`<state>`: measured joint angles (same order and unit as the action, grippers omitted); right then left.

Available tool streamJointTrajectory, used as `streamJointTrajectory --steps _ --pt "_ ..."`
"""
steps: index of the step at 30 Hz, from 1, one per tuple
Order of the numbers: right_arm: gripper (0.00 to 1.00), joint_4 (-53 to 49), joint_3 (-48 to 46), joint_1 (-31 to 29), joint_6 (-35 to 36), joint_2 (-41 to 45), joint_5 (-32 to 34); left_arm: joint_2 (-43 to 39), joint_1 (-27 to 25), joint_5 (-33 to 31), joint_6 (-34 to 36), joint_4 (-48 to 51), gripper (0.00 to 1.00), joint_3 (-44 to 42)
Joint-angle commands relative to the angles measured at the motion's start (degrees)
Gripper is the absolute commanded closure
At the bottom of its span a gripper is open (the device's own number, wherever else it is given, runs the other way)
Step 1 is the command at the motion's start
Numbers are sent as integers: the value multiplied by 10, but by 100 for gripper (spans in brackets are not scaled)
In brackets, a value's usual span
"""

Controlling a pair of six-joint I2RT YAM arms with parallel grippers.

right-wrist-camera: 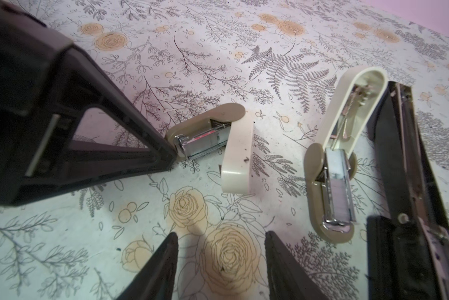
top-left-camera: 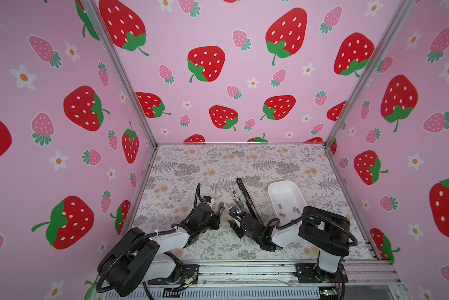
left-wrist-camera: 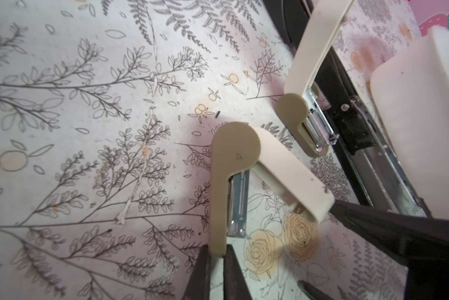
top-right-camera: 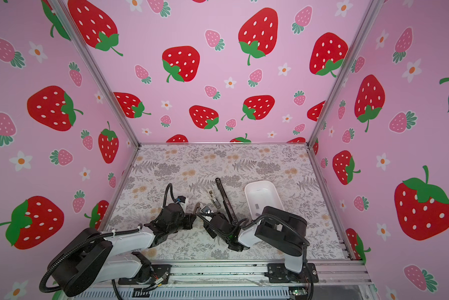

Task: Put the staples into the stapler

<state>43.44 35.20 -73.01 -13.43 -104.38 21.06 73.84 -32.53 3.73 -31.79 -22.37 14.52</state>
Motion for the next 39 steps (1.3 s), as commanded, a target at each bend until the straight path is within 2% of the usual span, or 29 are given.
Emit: streamJointTrajectory --steps 1,8,12,16,22,27,32,39 --pt "44 16 -11 0 -3 19 11 10 -2 6 -15 -16 92 10" --pt "44 22 -18 2 -7 29 15 15 -1 -1 -35 -23 93 9" --pt "43 30 -30 4 -12 44 17 32 1 3 -111 -55 93 -4" --pt "43 40 -42 8 -19 63 18 75 1 37 -199 -140 93 -23" --pt "43 53 -49 13 -35 79 28 145 -4 27 -284 -236 93 -40" --pt "42 63 -41 26 -56 81 25 176 -7 1 -312 -268 93 -53" --pt "35 79 -26 42 -91 79 15 181 -9 -6 -318 -256 93 -50" --pt "21 102 42 56 -155 20 -23 187 -13 -14 -320 -265 93 -54"
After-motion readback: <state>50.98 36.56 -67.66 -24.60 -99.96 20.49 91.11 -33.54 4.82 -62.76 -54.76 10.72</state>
